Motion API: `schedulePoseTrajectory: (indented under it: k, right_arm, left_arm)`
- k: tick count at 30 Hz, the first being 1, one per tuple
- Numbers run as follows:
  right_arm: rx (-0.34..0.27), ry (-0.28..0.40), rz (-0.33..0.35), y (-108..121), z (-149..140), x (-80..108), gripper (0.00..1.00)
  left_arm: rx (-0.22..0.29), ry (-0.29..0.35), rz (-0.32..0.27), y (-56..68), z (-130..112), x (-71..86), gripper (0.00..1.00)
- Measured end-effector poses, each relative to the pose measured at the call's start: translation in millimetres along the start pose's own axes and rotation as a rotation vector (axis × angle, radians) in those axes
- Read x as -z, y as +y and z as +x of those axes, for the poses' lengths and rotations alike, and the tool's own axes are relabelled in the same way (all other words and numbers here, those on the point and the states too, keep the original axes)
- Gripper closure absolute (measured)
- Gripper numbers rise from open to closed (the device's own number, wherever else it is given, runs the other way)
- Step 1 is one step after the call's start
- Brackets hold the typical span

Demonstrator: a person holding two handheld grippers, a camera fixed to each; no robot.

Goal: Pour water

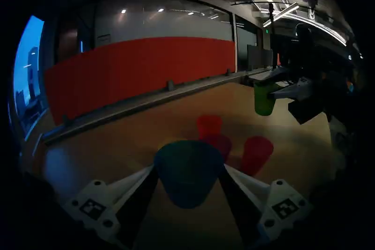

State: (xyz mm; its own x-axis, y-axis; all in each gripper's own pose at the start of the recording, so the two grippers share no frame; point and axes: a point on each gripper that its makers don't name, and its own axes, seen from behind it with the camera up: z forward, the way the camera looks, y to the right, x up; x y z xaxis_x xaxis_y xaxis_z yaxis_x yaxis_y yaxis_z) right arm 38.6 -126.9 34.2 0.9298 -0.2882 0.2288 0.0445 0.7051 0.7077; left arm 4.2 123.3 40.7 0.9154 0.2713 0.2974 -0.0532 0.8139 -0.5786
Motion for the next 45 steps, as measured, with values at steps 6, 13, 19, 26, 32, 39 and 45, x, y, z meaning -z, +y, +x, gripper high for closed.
schedulePoseTrajectory:
  k: [6, 13, 19, 26, 32, 39, 45]
  right_arm:
    - [0.004, -0.045, 0.011, 1, -16, -8.4, 0.06]
    - [-0.001, -0.085, 0.019, 3, -32, -17.0, 0.06]
    - [-0.009, -0.116, 0.027, 3, -47, -23.5, 0.05]
    - [-0.015, -0.137, 0.030, 4, -56, -29.9, 0.05]
    - [-0.020, -0.143, 0.033, 3, -61, -33.6, 0.05]
    - [-0.017, -0.153, 0.035, 2, -65, -35.5, 0.04]
    - [-0.021, -0.152, 0.036, 1, -66, -36.9, 0.04]
  left_arm:
    - [-0.012, -0.055, -0.019, 3.4, -19, -10.8, 0.13]
    - [-0.032, -0.111, -0.040, 6.0, -37, -20.8, 0.13]
    - [-0.042, -0.155, -0.056, 8.1, -53, -26.9, 0.13]
    - [-0.042, -0.182, -0.065, 8.3, -63, -33.5, 0.13]
    - [-0.034, -0.187, -0.069, 7.8, -66, -39.2, 0.13]
    - [-0.027, -0.194, -0.074, 9.2, -71, -43.9, 0.13]
    - [-0.020, -0.195, -0.077, 8.7, -73, -45.5, 0.13]
